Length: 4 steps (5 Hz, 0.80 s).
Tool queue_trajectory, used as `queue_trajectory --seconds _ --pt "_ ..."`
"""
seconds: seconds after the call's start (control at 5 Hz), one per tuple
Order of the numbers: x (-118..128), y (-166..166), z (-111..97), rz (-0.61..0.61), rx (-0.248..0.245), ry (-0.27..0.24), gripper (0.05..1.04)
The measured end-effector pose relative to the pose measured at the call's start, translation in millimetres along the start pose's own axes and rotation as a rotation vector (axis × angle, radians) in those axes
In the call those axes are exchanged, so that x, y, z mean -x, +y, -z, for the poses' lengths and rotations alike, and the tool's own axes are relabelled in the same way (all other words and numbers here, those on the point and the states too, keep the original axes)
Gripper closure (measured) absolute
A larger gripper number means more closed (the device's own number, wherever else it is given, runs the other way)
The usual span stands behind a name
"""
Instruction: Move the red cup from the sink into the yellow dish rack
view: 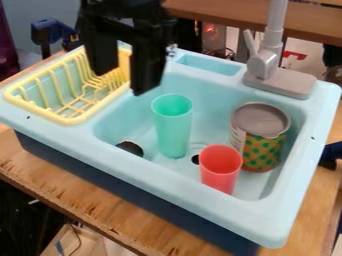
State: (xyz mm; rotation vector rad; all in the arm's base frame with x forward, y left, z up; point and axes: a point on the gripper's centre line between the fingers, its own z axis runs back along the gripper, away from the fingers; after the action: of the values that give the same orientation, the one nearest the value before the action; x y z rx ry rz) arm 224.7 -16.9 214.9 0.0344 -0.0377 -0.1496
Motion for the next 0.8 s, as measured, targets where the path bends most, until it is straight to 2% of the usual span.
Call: queue_trajectory --seconds 0.2,0.4,0.6,0.8 --pt "7.1 -29.0 -3.8 0.09 0.022 -0.024 0.095" --pt "9.5 -48.5 -3.0 0.148 0.032 -0.025 0.095" --pt "3.6 -66.1 9.6 0.176 0.044 0.001 0.095" --pt "-5.7 -78.4 31.4 0.183 0.031 0.042 0.095"
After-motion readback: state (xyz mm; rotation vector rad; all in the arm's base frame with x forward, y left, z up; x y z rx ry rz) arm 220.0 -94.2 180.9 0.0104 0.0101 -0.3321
